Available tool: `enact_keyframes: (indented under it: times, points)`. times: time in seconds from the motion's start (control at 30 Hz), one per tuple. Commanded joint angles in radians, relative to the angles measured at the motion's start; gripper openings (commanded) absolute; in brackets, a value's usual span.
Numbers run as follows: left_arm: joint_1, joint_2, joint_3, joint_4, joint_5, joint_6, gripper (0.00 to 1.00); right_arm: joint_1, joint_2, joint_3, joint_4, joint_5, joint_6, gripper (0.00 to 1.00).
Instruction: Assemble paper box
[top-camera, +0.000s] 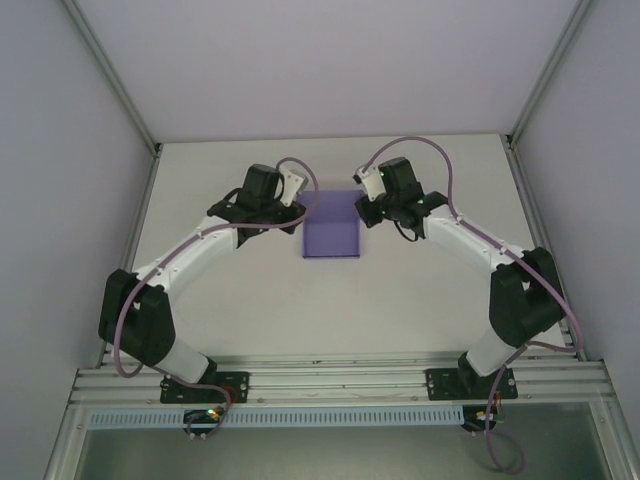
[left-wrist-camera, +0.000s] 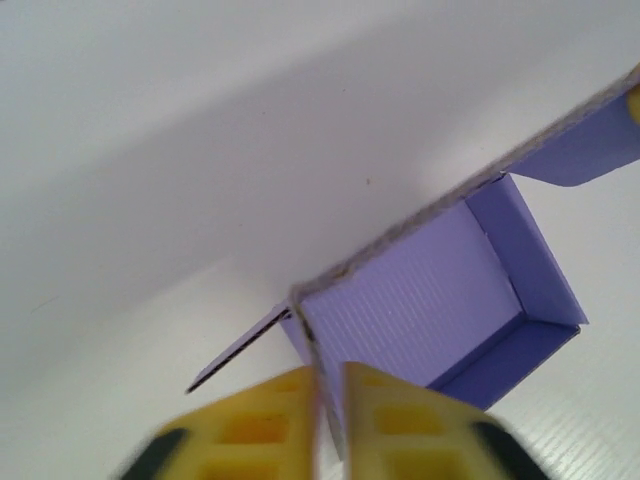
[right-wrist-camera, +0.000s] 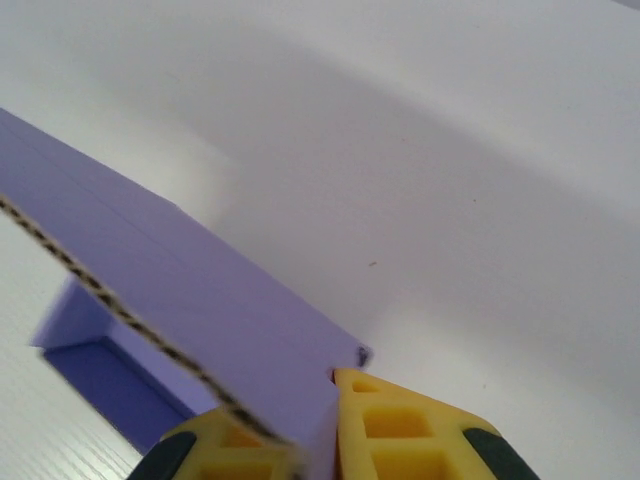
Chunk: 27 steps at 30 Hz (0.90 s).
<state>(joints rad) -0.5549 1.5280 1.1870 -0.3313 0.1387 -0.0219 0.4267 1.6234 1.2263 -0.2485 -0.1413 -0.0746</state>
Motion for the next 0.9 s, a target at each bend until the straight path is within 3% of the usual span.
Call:
enact_keyframes:
  times: [0.0, 0.07, 0.17, 0.33, 0.5, 0.6, 0.7, 0.87]
  points:
    - [0.016, -0.035, 0.033, -0.103, -0.059, 0.069, 0.64, 0.011, 0.017, 0.05, 0.014, 0.007, -0.027, 0.08]
    - [0.045, -0.081, 0.0, -0.119, -0.07, 0.116, 0.81, 0.006, 0.032, 0.054, -0.014, -0.009, -0.079, 0.06]
    - [0.104, -0.146, -0.058, -0.135, -0.038, 0.186, 0.99, -0.001, 0.052, 0.058, -0.051, -0.071, -0.154, 0.05]
    - [0.192, -0.174, -0.061, -0.181, 0.118, 0.317, 1.0, -0.014, 0.085, 0.113, -0.167, -0.202, -0.318, 0.04]
    - [0.211, -0.12, -0.02, -0.23, 0.251, 0.503, 1.0, -0.036, 0.105, 0.168, -0.269, -0.389, -0.484, 0.04]
    - [0.215, -0.081, 0.012, -0.256, 0.3, 0.538, 1.0, -0.045, 0.144, 0.226, -0.33, -0.417, -0.503, 0.04]
    - [0.216, -0.062, 0.016, -0.243, 0.341, 0.552, 0.89, -0.045, 0.17, 0.257, -0.364, -0.438, -0.53, 0.04]
    - [0.216, -0.04, 0.029, -0.238, 0.351, 0.544, 0.54, -0.045, 0.184, 0.278, -0.381, -0.437, -0.541, 0.03]
